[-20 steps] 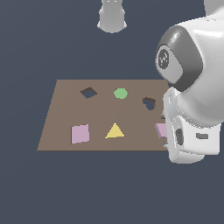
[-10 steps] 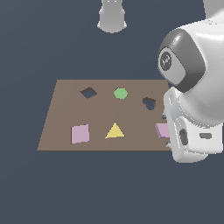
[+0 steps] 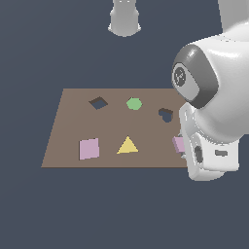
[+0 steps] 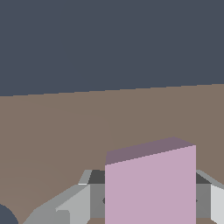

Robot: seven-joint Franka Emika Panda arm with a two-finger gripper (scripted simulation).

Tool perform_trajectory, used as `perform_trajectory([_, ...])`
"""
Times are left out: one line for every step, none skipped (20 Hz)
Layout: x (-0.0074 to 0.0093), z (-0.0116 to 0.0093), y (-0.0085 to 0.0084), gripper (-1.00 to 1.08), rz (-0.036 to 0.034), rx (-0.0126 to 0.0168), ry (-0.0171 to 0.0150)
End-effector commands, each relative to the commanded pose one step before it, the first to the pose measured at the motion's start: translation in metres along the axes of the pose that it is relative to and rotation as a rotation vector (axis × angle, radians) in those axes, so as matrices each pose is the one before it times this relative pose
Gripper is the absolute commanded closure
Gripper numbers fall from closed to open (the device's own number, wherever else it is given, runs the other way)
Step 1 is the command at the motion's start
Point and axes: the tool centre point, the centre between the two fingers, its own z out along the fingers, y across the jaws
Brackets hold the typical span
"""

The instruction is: Insert a designated object into the corresponding slot on a board.

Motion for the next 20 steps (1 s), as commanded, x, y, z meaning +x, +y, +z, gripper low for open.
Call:
perform_trajectory([0.00017, 0.00056, -0.00014, 1.08, -0.00030, 0.00018, 0.00008])
perform_trajectory([0.00000, 0.00000, 0.00000, 1.08, 0.00000, 0.00000, 0.00000])
perform_trajectory([0.00000, 0.00000, 0.00000, 1.08, 0.00000, 0.00000, 0.00000])
perform_trajectory([0.00000, 0.00000, 0.00000, 1.08, 0.00000, 0.00000, 0.00000])
perform_trajectory([0.00000, 0.00000, 0.00000, 1.08, 0.00000, 0.00000, 0.00000])
perform_trajectory([0.00000, 0.00000, 0.00000, 1.08, 0.00000, 0.00000, 0.00000])
perform_trajectory([-0.00015, -0.00047, 0.00028, 1.08, 0.00023, -0.00065, 0.00004])
perform_trajectory([0.00002, -0.00063, 0.00001, 1.08, 0.00000, 0.00000, 0.00000])
perform_trajectory([0.00006, -0.00188, 0.00002, 1.08, 0.00000, 0.00000, 0.00000])
perform_trajectory([0.00002, -0.00142, 0.00005, 1.08, 0.00005, 0.00069, 0.00006])
perform_trajectory([0.00002, -0.00063, 0.00000, 1.08, 0.00000, 0.00000, 0.00000])
perform_trajectory([-0.00012, 0.00195, -0.00034, 1.08, -0.00005, 0.00064, -0.00025])
perform_trajectory([-0.00009, 0.00003, 0.00012, 1.08, 0.00098, 0.00005, -0.00002])
perform_trajectory([-0.00038, -0.00001, 0.00038, 1.08, 0.00309, 0.00000, 0.00001])
perform_trajectory([-0.00056, -0.00002, 0.00061, 1.08, 0.00503, -0.00001, 0.00001])
perform_trajectory([-0.00081, -0.00003, 0.00087, 1.08, 0.00708, -0.00001, 0.00001])
perform_trajectory([-0.00105, -0.00004, 0.00112, 1.08, 0.00911, -0.00001, 0.00002])
perform_trajectory([-0.00127, -0.00004, 0.00136, 1.08, 0.01111, -0.00002, 0.00002])
perform_trajectory([-0.00152, -0.00005, 0.00161, 1.08, 0.01314, -0.00002, 0.00002])
perform_trajectory([-0.00174, -0.00006, 0.00185, 1.08, 0.01513, -0.00002, 0.00003])
